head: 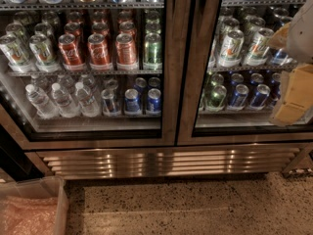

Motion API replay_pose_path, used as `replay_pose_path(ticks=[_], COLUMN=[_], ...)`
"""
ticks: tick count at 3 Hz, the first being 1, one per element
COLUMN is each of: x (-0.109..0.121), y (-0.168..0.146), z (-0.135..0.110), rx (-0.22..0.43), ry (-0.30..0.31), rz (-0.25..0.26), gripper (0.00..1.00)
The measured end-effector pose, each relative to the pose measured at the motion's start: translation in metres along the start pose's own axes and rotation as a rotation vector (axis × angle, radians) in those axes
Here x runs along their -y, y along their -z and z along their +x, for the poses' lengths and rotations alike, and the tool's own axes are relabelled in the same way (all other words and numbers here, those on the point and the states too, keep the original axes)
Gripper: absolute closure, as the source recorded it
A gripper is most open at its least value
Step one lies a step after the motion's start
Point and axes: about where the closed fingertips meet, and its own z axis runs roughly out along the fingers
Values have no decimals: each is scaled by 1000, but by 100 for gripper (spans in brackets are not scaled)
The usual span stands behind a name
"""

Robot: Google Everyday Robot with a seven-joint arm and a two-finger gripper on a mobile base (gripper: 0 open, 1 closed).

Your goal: Open left fridge door

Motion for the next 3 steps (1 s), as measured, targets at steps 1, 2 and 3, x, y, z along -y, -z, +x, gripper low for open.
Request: replay_pose_path(ticks=[1,2,3], x=[1,13,32], y=[0,-2,3], z=[-1,-26,-79], rx=[6,98,241], ry=[0,-34,-1], rz=[4,6,0], gripper=[0,0,0])
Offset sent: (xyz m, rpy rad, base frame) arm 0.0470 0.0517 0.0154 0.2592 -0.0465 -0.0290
